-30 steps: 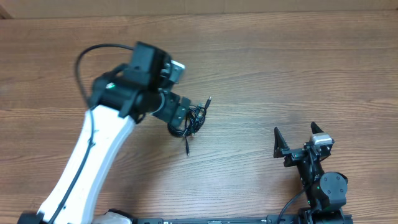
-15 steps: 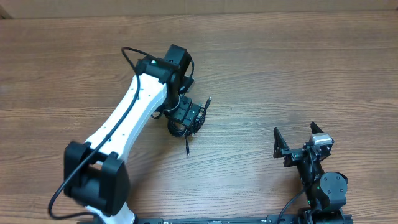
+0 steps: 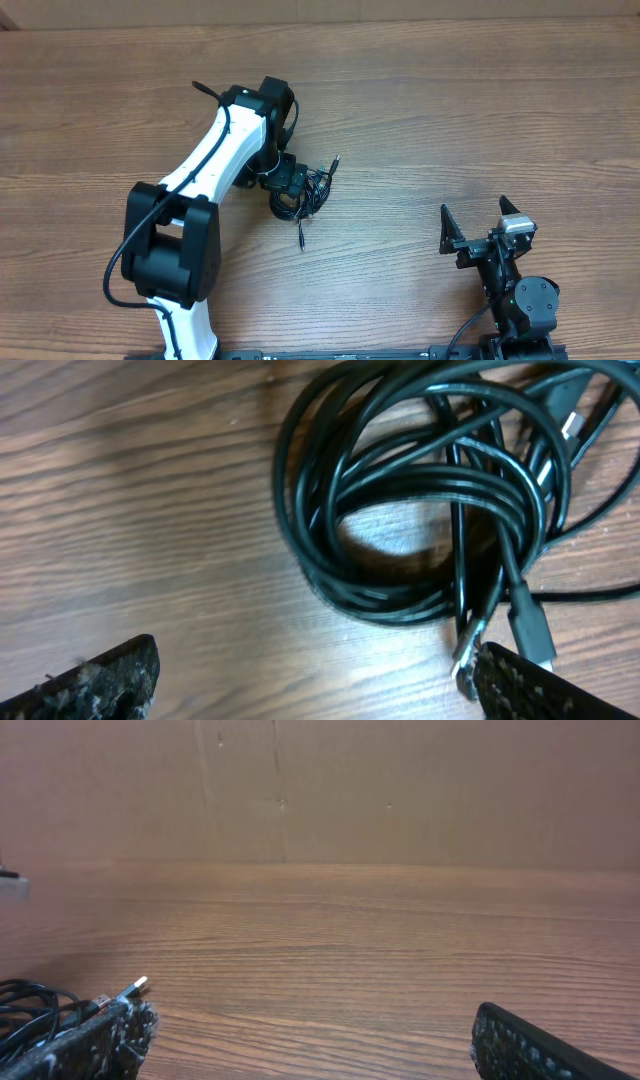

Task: Untangle cables
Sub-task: 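Move the left gripper forward over the black cable bundle, then close the left gripper on the cable bundle and lift it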

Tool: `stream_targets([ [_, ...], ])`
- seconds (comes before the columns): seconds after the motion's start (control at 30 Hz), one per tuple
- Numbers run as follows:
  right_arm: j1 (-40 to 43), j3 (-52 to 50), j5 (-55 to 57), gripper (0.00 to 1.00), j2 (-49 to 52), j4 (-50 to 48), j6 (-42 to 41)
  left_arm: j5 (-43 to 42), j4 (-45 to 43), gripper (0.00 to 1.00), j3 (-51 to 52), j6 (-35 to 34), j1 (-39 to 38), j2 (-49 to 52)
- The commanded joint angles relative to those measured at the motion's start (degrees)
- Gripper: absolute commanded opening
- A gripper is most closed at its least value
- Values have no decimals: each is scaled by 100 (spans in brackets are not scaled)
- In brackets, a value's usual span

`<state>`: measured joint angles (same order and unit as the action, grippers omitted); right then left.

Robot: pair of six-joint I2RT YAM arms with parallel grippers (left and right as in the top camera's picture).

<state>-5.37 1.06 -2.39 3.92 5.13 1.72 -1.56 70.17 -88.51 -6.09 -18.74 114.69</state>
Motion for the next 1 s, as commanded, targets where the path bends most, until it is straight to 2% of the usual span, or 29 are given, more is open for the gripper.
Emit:
stream_targets([
  [0.0, -13, -59, -4, 100, -9, -42, -13, -297, -90, 100, -35, -101, -20, 278],
  [0.53, -13, -59, -4, 100, -9, -42, -13, -219, -439, 99, 37, -74, -11, 973],
  [0.57, -13, -59, -4, 100, -9, -42, -13, -205, -455, 89, 39, -74, -9, 984],
  [0.67, -13, -59, -4, 100, -9, -42, -13, -205, -492, 67, 39, -74, -9, 992],
  [0.73, -13, -59, -4, 100, -9, -42, -13, -205, -603, 40, 39, -74, -7, 992],
  [0.77, -13, -59, -4, 100, -9, -42, -13, -205, -647, 32, 39, -74, -7, 992],
  [0.83, -13, -59, -4, 100, -9, -42, -13, -208, -785, 4, 39, -74, -2, 992],
  [0.97, -13, -59, -4, 100, -9, -42, -13, -221, -938, 4, 39, -74, -4, 992],
])
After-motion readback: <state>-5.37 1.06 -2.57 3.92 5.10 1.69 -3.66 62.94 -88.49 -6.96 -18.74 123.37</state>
